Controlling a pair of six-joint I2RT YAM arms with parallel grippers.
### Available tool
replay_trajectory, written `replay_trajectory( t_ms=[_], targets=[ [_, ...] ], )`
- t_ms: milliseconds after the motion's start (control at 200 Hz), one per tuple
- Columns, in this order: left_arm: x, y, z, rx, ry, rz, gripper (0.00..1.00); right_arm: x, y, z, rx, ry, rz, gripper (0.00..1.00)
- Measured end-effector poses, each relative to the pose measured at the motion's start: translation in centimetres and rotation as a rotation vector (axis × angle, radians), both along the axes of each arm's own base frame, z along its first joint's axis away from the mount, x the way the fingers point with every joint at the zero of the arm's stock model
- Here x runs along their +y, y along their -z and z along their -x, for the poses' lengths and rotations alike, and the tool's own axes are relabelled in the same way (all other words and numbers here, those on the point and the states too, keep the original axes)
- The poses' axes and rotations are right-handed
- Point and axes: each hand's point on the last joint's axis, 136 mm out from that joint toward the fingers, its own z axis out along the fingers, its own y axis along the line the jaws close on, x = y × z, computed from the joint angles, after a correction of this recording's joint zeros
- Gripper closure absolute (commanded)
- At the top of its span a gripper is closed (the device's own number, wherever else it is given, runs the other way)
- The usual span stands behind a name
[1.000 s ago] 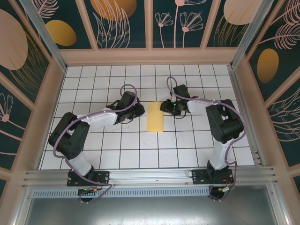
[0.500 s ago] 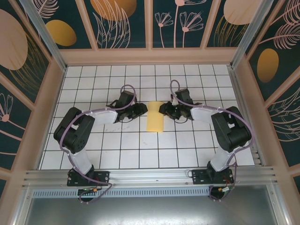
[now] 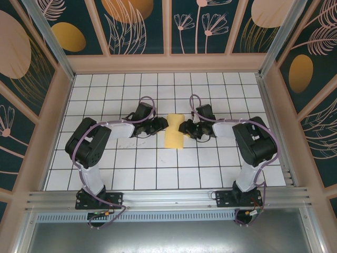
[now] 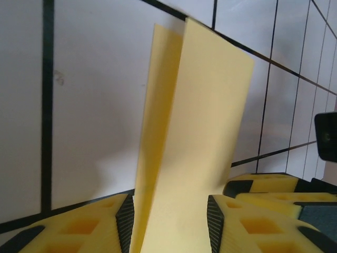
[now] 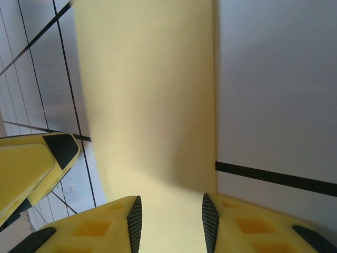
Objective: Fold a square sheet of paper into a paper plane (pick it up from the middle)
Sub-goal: Fold the triangle a second time at the center of the table.
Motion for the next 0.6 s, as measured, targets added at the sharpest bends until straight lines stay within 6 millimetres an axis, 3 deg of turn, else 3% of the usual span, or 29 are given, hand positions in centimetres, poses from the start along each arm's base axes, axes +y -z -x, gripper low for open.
replay_trajectory(
  t_ms=[220,600],
  targets=[
    [-0.8,-1.2,-0.7,-0.022,0.016,0.032,0.53,0.0,0.0,0.0,-0.007,0.001,-0.011,0.63],
    [-1.2,0.4,-0.5,0.017,0.035,0.032,0.52,-0.1,0.0,0.0,-0.007,0.0,-0.02,0.63]
  ],
)
